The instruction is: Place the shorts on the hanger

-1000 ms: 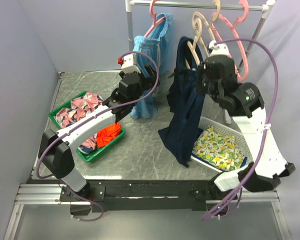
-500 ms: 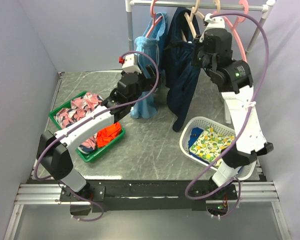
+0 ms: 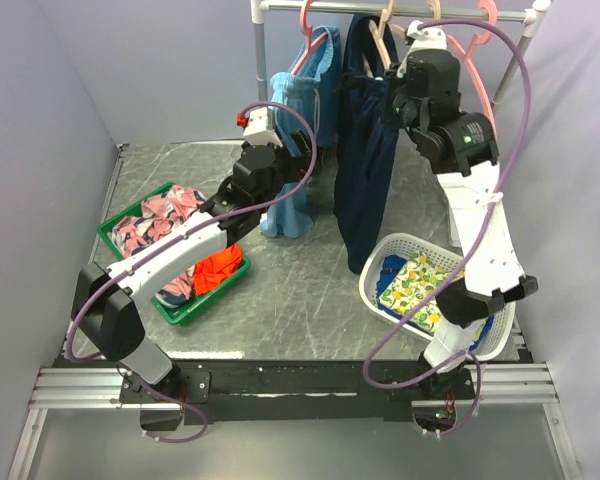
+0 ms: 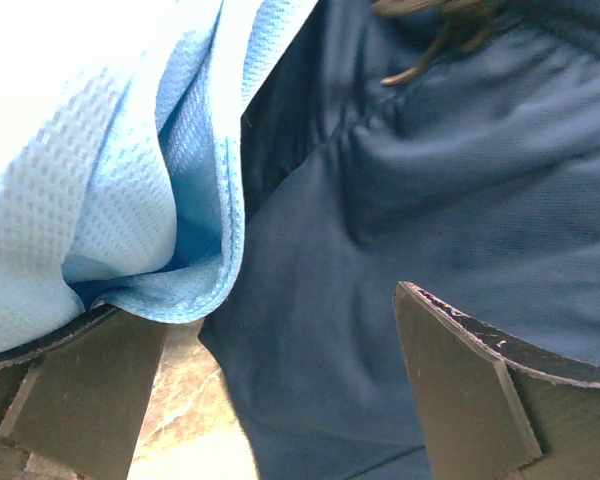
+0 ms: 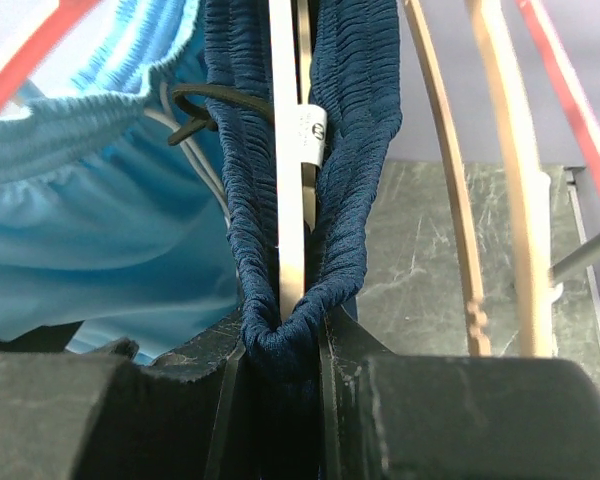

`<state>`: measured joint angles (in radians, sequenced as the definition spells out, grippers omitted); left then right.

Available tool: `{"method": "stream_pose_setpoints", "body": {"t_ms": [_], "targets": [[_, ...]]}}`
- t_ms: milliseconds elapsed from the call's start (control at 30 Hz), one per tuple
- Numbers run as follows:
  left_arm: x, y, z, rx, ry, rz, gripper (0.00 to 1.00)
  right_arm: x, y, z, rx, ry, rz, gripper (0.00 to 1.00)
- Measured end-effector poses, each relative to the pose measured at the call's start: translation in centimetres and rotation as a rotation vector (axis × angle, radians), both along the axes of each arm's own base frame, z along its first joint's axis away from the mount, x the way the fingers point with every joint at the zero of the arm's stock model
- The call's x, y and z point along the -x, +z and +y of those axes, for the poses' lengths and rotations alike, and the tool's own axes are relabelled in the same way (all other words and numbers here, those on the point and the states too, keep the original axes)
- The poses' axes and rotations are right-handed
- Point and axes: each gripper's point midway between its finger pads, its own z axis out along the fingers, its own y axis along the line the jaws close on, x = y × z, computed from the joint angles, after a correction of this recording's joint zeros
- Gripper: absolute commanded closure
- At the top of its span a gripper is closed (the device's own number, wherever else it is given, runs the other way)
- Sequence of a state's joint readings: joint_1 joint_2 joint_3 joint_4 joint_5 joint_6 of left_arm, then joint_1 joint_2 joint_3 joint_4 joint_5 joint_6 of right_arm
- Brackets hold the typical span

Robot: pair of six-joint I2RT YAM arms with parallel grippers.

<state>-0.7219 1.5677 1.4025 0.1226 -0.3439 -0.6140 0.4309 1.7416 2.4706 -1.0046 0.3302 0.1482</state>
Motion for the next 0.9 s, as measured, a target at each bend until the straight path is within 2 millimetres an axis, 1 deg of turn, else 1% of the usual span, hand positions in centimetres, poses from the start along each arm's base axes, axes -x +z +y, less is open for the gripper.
{"method": "stream_pose_setpoints", "body": {"t_ms": [67, 233, 300, 567, 600, 633, 667, 700, 767, 800, 833, 867, 900], "targets": [[0.0, 0.0, 0.0, 0.0, 0.0, 0.0, 0.03, -0.7, -0.8, 0.3, 0.002, 0.001, 0.018, 1.0], [0.0, 0.0, 0.0, -0.001, 0.0, 0.0, 0.03, -2.4, -3.7, 1.3, 0.015, 0.008, 0.087, 1.0], [0.0, -0.1, 0.0, -0.001, 0.0, 0.001, 0.03, -2.8, -4.4, 1.6, 0.019, 0.012, 0.103, 1.0], [0.0, -0.1, -0.1, -0.001, -0.006, 0.001, 0.03, -3.0, -4.1, 1.7, -0.001, 0.015, 0.097, 1.0], [0.1, -0.1, -0.1, -0.001, -0.008, 0.002, 0.04, -3.0, -4.2, 1.7, -0.004, 0.016, 0.097, 0.97], [0.1, -0.1, -0.2, -0.001, -0.014, 0.002, 0.04, -3.1, -4.2, 1.8, -0.008, 0.015, 0.099, 0.93], [0.2, -0.1, -0.3, -0.001, -0.02, 0.002, 0.03, -3.1, -4.3, 1.8, -0.012, 0.015, 0.101, 0.85], [0.3, -0.1, -0.5, -0.001, -0.034, 0.002, 0.04, -3.1, -4.4, 1.9, -0.014, 0.015, 0.104, 0.7], [0.5, -0.2, -0.9, -0.002, -0.062, 0.004, 0.04, -3.2, -4.5, 1.9, -0.025, 0.012, 0.104, 0.51], [0.8, -0.3, -1.2, -0.008, -0.089, 0.012, 0.03, -3.1, -4.5, 2.0, -0.033, 0.008, 0.103, 0.37], [1.1, -0.4, -1.5, -0.014, -0.112, 0.019, 0.03, -3.1, -4.2, 2.0, -0.048, 0.005, 0.097, 0.31], [1.3, -0.4, -1.8, -0.017, -0.132, 0.025, 0.04, -2.9, -3.8, 2.0, -0.067, 0.001, 0.087, 0.23], [1.7, -0.3, -2.1, -0.019, -0.16, 0.03, 0.04, -2.6, -3.3, 2.0, -0.084, 0.002, 0.078, 0.2]]}}
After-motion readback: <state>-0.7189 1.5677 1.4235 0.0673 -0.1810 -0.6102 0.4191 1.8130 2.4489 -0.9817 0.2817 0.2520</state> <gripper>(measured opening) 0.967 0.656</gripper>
